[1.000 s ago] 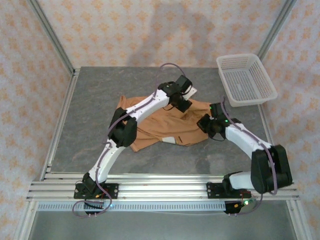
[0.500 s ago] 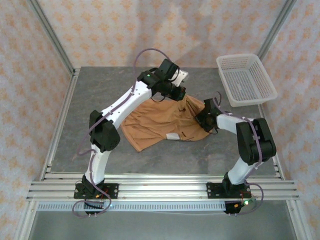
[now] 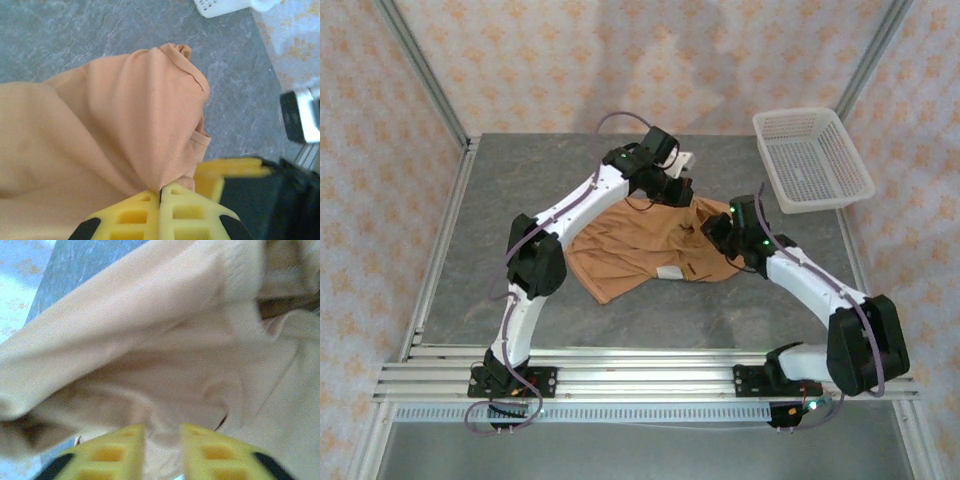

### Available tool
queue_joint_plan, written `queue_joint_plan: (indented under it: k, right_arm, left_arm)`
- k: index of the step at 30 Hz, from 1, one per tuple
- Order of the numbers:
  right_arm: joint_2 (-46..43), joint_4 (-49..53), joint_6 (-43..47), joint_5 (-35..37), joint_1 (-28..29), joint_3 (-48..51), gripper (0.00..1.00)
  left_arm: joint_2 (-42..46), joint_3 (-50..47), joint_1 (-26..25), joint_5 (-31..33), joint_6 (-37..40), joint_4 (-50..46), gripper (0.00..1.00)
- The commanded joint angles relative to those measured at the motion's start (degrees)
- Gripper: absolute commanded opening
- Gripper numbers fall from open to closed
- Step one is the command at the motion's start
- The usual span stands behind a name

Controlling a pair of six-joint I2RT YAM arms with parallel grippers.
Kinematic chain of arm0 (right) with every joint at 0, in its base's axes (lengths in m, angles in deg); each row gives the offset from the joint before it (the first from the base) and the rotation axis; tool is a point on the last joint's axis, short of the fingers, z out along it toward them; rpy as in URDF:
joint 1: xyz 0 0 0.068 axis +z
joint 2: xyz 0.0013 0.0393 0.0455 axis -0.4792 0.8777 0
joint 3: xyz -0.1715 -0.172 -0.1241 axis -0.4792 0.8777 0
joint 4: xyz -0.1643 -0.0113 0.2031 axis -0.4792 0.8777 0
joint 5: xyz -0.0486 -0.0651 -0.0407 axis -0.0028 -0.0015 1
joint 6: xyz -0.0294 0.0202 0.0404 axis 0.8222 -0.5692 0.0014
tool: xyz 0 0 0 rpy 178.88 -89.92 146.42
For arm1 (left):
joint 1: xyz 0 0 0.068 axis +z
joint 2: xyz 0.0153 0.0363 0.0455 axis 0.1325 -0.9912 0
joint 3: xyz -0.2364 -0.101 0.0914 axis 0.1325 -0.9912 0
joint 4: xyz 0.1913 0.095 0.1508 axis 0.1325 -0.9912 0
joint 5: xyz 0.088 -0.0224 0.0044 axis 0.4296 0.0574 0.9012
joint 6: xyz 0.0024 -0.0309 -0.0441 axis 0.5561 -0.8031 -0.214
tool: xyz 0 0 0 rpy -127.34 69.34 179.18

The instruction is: Fold the inside-out t-shirt

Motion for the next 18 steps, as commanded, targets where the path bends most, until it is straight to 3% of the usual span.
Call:
queue_joint_plan:
  k: [1, 7, 8, 10, 11, 18]
  right_arm:
    - [1.66, -3.16, 0.14, 0.85, 1.79, -0.19, 0.39]
    - [13.09, -4.22, 3.01, 4.07, 1.99, -7.87, 0.41]
    - [14.98, -4.08, 3.14, 4.47, 1.90, -9.32, 0.32]
    - [17.15, -2.35, 3.36, 5.47, 1.58, -11.72, 0.05]
    - [17.35, -1.31, 3.45, 5.82, 1.24, -12.38, 0.00]
    - [6.75, 12.75, 6.08, 8.93, -2.14, -7.98, 0.00]
  left_arm:
    - [-2.03, 3.01, 0.42, 0.00, -3.18, -0.63, 0.00]
    - [-1.98, 3.42, 1.33, -0.23, -4.13, -1.24, 0.00]
    - [-1.84, 3.36, 1.65, -0.52, -4.44, -1.30, 0.00]
    - [-1.57, 3.34, 2.58, -1.06, -5.26, -1.43, 0.00]
    - [-1.45, 3.34, 2.94, -1.08, -5.43, -1.58, 0.00]
    - [-0.30, 2.81, 7.83, -0.11, -5.15, -3.50, 0.00]
